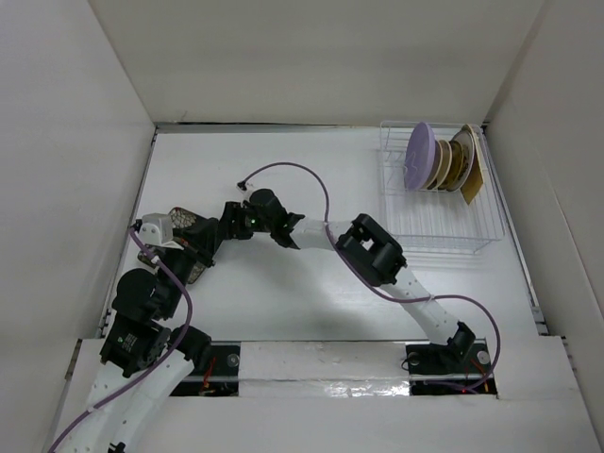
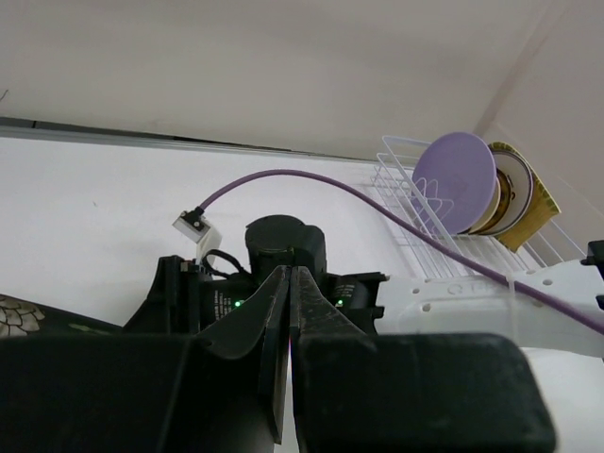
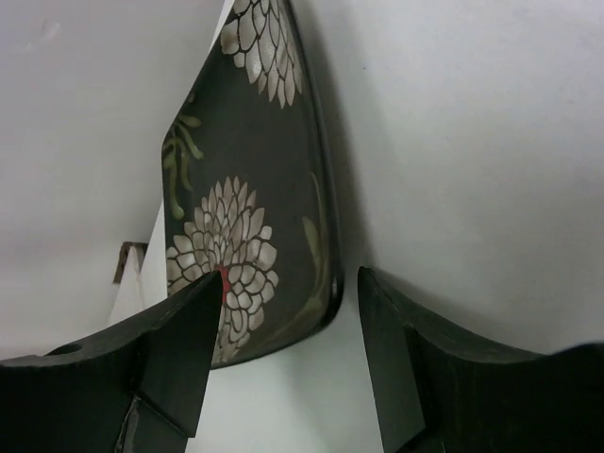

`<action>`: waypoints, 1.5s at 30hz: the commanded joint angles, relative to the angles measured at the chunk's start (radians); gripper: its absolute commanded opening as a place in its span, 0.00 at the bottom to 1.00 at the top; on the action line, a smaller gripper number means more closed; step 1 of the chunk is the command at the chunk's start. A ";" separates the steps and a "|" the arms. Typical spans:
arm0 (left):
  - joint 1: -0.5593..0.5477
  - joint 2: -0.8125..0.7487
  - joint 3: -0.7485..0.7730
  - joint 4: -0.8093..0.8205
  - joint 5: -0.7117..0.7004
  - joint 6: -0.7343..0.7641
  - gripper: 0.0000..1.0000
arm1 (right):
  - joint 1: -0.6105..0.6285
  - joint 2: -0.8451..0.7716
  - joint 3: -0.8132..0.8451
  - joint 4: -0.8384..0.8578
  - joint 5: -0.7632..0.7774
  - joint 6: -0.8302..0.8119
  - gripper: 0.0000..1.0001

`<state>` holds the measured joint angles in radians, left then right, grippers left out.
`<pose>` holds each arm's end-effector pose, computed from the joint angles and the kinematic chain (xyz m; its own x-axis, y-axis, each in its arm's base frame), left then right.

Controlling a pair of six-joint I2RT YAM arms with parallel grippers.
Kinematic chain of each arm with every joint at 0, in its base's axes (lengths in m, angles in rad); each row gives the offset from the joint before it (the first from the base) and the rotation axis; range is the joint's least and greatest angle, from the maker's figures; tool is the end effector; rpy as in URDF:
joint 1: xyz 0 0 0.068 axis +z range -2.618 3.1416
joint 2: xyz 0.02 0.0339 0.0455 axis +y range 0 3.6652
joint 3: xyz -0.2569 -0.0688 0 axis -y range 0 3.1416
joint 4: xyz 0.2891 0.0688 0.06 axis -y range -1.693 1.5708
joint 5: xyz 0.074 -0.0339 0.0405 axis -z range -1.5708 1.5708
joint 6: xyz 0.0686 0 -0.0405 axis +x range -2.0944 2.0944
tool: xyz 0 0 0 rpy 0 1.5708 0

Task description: Load the plates into the dish rack

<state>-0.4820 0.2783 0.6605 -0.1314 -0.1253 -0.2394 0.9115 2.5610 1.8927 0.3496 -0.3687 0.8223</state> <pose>0.1426 -0.0649 0.3828 0.1300 -0.3335 -0.9337 0.3947 0.8813 -0.2598 0.3663 0.5131 0.0791 -0.8245 0.0519 -0.5635 -0.5038 0.3862 0.7727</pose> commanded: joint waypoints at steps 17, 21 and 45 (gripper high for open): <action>0.005 -0.044 0.002 0.053 0.042 0.011 0.00 | 0.032 0.059 0.079 -0.005 0.040 0.113 0.00; 0.005 -0.054 0.002 0.055 0.061 0.009 0.00 | 0.009 -0.057 -0.052 0.121 0.025 0.143 0.00; 0.005 -0.143 -0.004 0.067 0.161 0.003 0.04 | -0.580 -1.133 -0.525 -0.122 0.808 -0.445 0.00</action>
<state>-0.4820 0.1505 0.6605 -0.1196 -0.0013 -0.2371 0.3229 1.5150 1.2625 0.2016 0.2409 0.5507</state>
